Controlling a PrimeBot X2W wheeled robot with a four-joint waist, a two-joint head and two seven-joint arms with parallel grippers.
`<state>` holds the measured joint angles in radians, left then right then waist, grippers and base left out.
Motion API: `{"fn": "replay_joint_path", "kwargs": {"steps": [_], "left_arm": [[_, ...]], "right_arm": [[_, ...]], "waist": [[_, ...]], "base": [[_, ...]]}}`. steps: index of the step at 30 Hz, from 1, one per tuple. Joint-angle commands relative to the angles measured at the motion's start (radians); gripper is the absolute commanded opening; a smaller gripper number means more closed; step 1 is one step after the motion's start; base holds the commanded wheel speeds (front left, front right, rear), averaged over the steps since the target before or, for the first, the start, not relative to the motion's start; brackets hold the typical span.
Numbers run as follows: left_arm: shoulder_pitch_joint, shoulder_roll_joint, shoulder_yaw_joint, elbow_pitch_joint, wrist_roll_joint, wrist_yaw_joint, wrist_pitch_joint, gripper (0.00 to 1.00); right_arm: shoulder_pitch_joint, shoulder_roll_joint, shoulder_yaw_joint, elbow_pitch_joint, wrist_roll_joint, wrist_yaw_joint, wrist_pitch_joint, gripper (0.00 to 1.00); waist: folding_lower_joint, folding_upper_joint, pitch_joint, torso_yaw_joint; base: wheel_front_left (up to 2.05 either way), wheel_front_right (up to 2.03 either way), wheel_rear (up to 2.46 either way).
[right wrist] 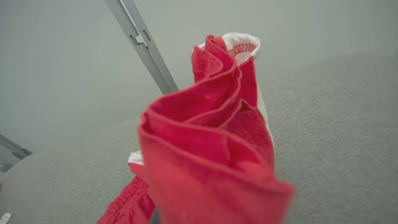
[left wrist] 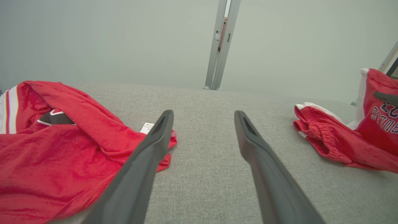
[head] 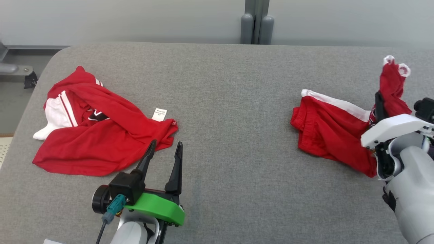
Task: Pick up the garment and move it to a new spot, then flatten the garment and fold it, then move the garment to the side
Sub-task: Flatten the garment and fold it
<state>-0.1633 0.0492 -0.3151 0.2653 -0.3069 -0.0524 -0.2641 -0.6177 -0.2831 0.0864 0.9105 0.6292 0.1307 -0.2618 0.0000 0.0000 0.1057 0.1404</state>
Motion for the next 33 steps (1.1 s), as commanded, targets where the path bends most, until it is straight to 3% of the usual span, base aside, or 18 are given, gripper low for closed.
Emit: {"fn": "replay_joint_path", "kwargs": {"steps": [1,15,16,17,30,33], "left_arm": [[0.018,0.003,0.003,0.001,-0.003,0.004,0.0,1.0],[0.008,0.003,0.0,0.003,-0.01,0.007,0.0,1.0],[0.005,0.003,0.0,0.003,-0.011,0.009,0.0,1.0],[0.004,0.003,-0.001,0.003,-0.012,0.01,0.0,1.0],[0.01,0.003,0.011,0.011,-0.023,0.016,0.0,1.0],[0.01,0.003,0.019,0.008,-0.015,0.013,0.0,1.0]], "right_arm": [[0.006,0.009,0.011,-0.011,-0.009,0.0,-0.004,0.0],[0.006,0.055,0.182,-0.006,0.005,0.0,0.022,0.0],[0.003,0.054,0.204,-0.007,-0.002,0.0,0.024,0.41],[0.003,0.055,0.215,-0.003,0.003,0.0,0.028,1.0],[0.064,0.068,0.473,-0.102,0.133,0.0,0.115,1.0],[0.064,0.036,0.532,-0.157,0.142,0.0,0.11,1.0]], "waist": [[0.0,0.0,-0.009,0.013],[0.0,0.0,0.008,0.058],[0.0,0.0,0.01,0.061],[0.0,0.0,0.012,0.062],[0.0,0.0,-0.006,0.019],[0.0,0.0,-0.017,-0.011]], "base": [[0.0,0.0,0.0],[0.0,0.0,0.0],[0.0,0.0,0.0],[0.0,0.0,0.0],[0.0,0.0,0.0],[0.0,0.0,0.0]]}}
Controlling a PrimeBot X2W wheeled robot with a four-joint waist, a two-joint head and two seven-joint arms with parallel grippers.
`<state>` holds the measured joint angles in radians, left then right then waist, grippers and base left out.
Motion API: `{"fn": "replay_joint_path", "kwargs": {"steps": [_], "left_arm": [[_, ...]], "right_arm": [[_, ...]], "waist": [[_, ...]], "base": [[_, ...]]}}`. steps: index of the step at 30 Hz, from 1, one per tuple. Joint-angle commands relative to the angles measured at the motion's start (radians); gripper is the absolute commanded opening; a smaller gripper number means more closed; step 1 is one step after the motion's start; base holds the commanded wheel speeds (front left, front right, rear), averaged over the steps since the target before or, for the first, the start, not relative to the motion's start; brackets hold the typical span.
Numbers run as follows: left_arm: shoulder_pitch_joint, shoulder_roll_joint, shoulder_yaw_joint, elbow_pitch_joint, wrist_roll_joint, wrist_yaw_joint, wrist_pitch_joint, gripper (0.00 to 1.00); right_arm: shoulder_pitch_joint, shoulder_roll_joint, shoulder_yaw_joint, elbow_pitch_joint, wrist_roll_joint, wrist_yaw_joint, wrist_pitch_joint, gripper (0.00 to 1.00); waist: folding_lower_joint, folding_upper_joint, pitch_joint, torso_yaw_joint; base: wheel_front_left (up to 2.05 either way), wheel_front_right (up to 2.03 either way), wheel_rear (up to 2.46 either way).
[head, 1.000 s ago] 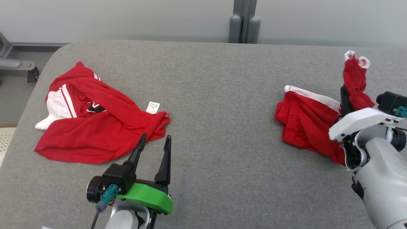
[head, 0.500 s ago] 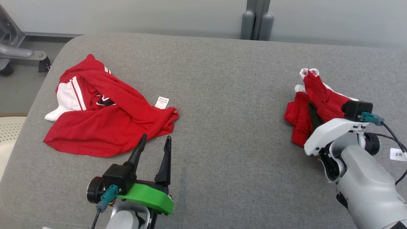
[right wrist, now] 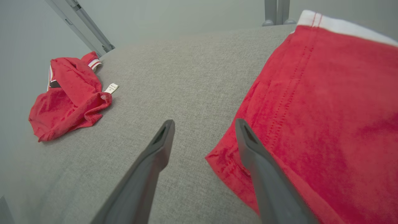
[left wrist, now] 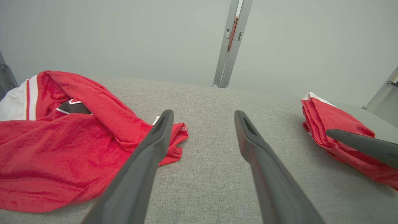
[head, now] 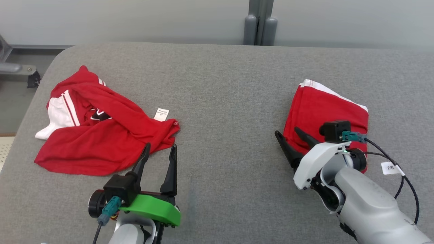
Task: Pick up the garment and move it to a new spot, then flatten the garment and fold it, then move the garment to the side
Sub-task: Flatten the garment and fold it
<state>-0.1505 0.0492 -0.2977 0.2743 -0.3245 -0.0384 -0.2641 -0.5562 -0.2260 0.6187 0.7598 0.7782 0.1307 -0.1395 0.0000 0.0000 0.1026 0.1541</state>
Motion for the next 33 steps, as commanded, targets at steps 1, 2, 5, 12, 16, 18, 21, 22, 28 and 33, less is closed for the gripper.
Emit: {"fn": "replay_joint_path", "kwargs": {"steps": [1,2,5,12,16,18,21,22,28,33], "left_arm": [[-0.002,0.003,0.005,-0.003,0.004,-0.001,0.0,1.0],[-0.002,0.003,0.011,-0.005,0.004,-0.001,0.0,1.0],[-0.004,0.003,0.029,-0.018,0.003,-0.002,0.0,1.0],[-0.019,0.003,0.067,-0.076,0.011,-0.005,0.0,1.0],[-0.017,0.003,0.086,-0.117,0.016,-0.013,0.0,1.0],[-0.01,0.003,0.093,-0.133,0.023,-0.017,0.0,1.0],[0.005,0.003,0.099,-0.148,0.039,-0.022,0.0,1.0],[0.015,0.003,0.101,-0.153,0.042,-0.021,0.0,1.0],[0.061,0.003,0.095,-0.163,0.063,-0.025,0.0,1.0],[0.072,0.003,0.086,-0.158,0.067,-0.024,0.0,1.0]], "right_arm": [[-0.003,-0.034,0.012,-0.018,-0.013,0.0,-0.026,1.0],[-0.009,-0.042,0.018,-0.033,-0.015,0.0,-0.043,1.0],[-0.026,-0.065,0.002,-0.069,-0.019,0.0,-0.084,1.0],[0.014,-0.122,-0.145,-0.156,-0.187,0.0,-0.126,1.0],[0.109,-0.092,-0.313,-0.288,-0.326,0.0,-0.125,1.0],[0.161,-0.068,-0.382,-0.355,-0.396,0.0,-0.126,1.0],[0.233,-0.02,-0.458,-0.437,-0.473,0.0,-0.126,1.0],[0.259,-0.006,-0.476,-0.46,-0.501,0.0,-0.126,1.0],[0.345,0.064,-0.529,-0.524,-0.574,0.0,-0.126,1.0],[0.353,0.077,-0.538,-0.536,-0.588,0.0,-0.126,1.0]], "waist": [[0.0,0.0,-0.017,-0.035],[0.0,0.0,-0.021,-0.049],[0.0,0.0,-0.031,-0.085],[0.0,0.0,-0.035,-0.163],[0.0,0.0,-0.028,-0.199],[0.0,0.0,-0.026,-0.214],[0.0,0.0,-0.023,-0.229],[0.0,0.0,-0.023,-0.235],[0.0,0.0,-0.02,-0.251],[0.0,0.0,-0.008,-0.241]], "base": [[0.0,0.0,0.0],[0.0,0.0,0.0],[0.0,0.0,0.0],[0.0,0.0,0.0],[0.0,0.0,0.0],[0.0,0.0,0.0],[0.0,0.0,0.0],[0.0,0.0,0.0],[0.0,0.0,0.0],[0.0,0.0,0.0]]}}
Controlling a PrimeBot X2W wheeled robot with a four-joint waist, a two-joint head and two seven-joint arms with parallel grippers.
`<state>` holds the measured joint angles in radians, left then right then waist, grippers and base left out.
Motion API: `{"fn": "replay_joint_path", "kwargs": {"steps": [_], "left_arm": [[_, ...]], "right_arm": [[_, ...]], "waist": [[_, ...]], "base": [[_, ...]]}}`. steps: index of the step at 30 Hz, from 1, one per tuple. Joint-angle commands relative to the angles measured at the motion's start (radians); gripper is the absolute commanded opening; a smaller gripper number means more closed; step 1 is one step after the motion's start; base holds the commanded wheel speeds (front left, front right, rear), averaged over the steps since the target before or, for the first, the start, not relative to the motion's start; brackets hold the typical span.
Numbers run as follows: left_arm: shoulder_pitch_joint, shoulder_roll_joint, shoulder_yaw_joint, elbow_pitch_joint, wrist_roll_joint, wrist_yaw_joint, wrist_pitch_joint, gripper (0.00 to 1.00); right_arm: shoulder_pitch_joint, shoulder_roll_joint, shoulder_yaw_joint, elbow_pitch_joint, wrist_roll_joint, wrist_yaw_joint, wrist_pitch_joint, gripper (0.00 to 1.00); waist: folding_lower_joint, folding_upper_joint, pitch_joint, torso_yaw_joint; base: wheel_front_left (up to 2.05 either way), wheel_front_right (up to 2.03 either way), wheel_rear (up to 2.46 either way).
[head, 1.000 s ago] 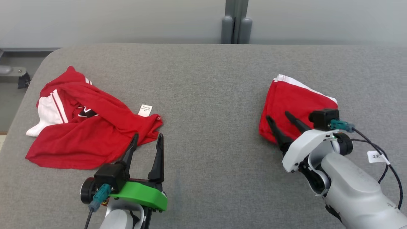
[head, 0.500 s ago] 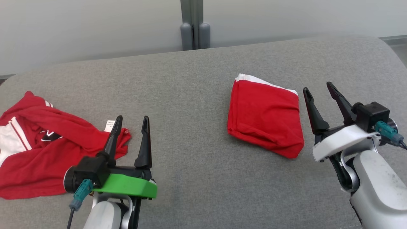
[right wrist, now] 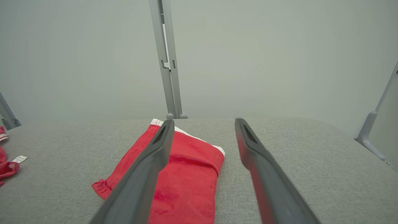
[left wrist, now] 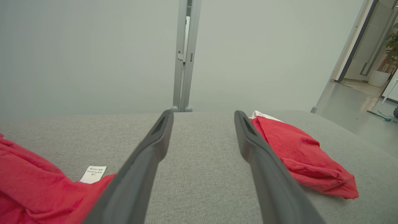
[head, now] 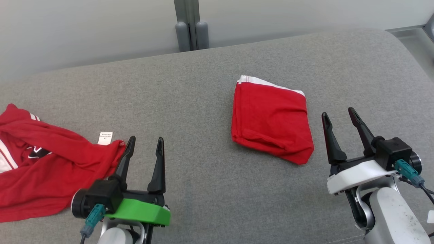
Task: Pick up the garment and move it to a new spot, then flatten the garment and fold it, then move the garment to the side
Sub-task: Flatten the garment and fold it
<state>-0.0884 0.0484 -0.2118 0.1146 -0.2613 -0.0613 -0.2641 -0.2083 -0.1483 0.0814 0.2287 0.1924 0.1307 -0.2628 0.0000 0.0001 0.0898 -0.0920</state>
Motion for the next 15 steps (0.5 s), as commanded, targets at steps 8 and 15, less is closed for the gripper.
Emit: {"fn": "replay_joint_path", "kwargs": {"steps": [8,15], "left_arm": [[-0.04,0.004,-0.029,0.012,0.008,-0.01,0.0,1.0],[-0.082,0.004,-0.069,0.015,0.009,-0.006,0.0,1.0]], "right_arm": [[-0.074,-0.039,0.043,0.042,-0.009,0.0,-0.003,0.0],[-0.199,-0.08,0.084,0.167,-0.018,0.0,-0.003,0.0]], "waist": [[0.0,-0.0001,0.065,0.072],[0.0,-0.0001,0.147,0.174]], "base": [[0.0,0.0,0.0],[0.0,0.0,0.0]]}}
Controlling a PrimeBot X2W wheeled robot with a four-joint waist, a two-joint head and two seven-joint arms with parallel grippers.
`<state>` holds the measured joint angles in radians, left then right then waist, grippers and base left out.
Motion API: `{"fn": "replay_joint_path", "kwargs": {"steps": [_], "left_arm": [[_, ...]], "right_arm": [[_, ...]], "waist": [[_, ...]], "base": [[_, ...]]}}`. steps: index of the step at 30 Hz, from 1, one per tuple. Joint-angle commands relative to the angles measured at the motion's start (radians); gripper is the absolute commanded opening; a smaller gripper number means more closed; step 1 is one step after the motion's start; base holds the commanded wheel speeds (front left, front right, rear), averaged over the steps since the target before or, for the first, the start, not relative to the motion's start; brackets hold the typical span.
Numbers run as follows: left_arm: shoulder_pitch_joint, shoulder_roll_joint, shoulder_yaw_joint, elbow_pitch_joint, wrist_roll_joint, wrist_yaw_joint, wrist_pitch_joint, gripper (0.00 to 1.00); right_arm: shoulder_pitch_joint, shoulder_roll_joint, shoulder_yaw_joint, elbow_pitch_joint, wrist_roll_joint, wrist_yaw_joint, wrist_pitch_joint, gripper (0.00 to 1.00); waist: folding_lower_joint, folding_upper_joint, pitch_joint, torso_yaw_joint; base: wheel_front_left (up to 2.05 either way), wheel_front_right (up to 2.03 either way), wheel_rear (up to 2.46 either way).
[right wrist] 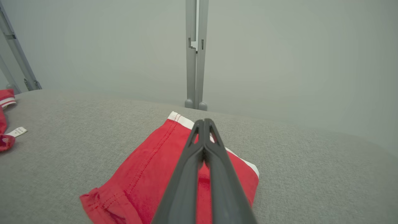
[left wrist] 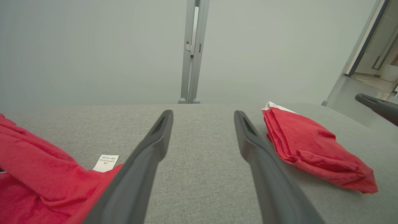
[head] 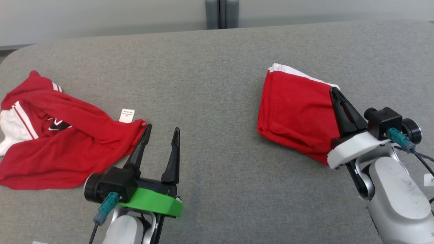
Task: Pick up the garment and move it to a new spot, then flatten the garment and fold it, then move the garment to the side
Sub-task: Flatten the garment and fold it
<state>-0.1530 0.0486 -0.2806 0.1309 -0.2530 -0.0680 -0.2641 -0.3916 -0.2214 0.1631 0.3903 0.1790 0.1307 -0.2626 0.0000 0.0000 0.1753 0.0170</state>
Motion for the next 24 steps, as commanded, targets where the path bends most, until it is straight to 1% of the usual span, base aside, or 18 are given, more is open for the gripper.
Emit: {"fn": "replay_joint_path", "kwargs": {"steps": [1,5,9,11,15,20,22,24], "left_arm": [[-0.026,0.004,-0.008,-0.002,0.0,0.001,0.0,1.0],[-0.047,0.004,-0.035,-0.003,-0.007,0.006,0.0,1.0],[-0.057,0.004,-0.053,-0.008,-0.018,0.016,0.0,1.0],[-0.059,0.003,-0.061,-0.007,-0.019,0.019,0.0,1.0],[-0.062,0.003,-0.066,-0.004,-0.019,0.024,0.0,1.0],[-0.068,0.003,-0.069,0.0,-0.017,0.031,0.0,1.0],[-0.074,0.003,-0.069,0.001,-0.017,0.031,0.0,1.0],[-0.076,0.004,-0.07,0.004,-0.014,0.031,0.0,1.0]], "right_arm": [[-0.038,-0.016,0.007,0.029,-0.003,0.0,-0.003,0.0],[-0.106,-0.045,0.019,0.123,0.002,0.0,-0.003,0.0],[-0.156,-0.063,0.022,0.222,0.004,0.0,-0.003,0.0],[-0.177,-0.061,0.027,0.258,0.006,0.0,-0.003,0.0],[-0.197,-0.053,0.048,0.339,0.019,0.0,-0.003,0.0],[-0.226,-0.035,0.142,0.454,0.07,0.0,0.0,0.0],[-0.238,-0.033,0.163,0.469,0.088,0.0,0.0,0.0],[-0.254,-0.035,0.173,0.454,0.103,0.0,0.0,0.0]], "waist": [[0.0,0.0,0.075,0.083],[0.0,0.0,0.112,0.143],[0.0,0.0,0.131,0.184],[0.0,0.0,0.138,0.197],[0.0,0.0,0.146,0.207],[0.0,0.0,0.148,0.196],[0.0,0.0,0.147,0.187],[0.0,0.0,0.142,0.175]], "base": [[0.0,0.0,0.0],[0.0,0.0,0.0],[0.0,0.0,0.0],[0.0,0.0,0.0],[0.0,0.0,0.0],[0.0,0.0,0.0],[0.0,0.0,0.0],[0.0,0.0,0.0]]}}
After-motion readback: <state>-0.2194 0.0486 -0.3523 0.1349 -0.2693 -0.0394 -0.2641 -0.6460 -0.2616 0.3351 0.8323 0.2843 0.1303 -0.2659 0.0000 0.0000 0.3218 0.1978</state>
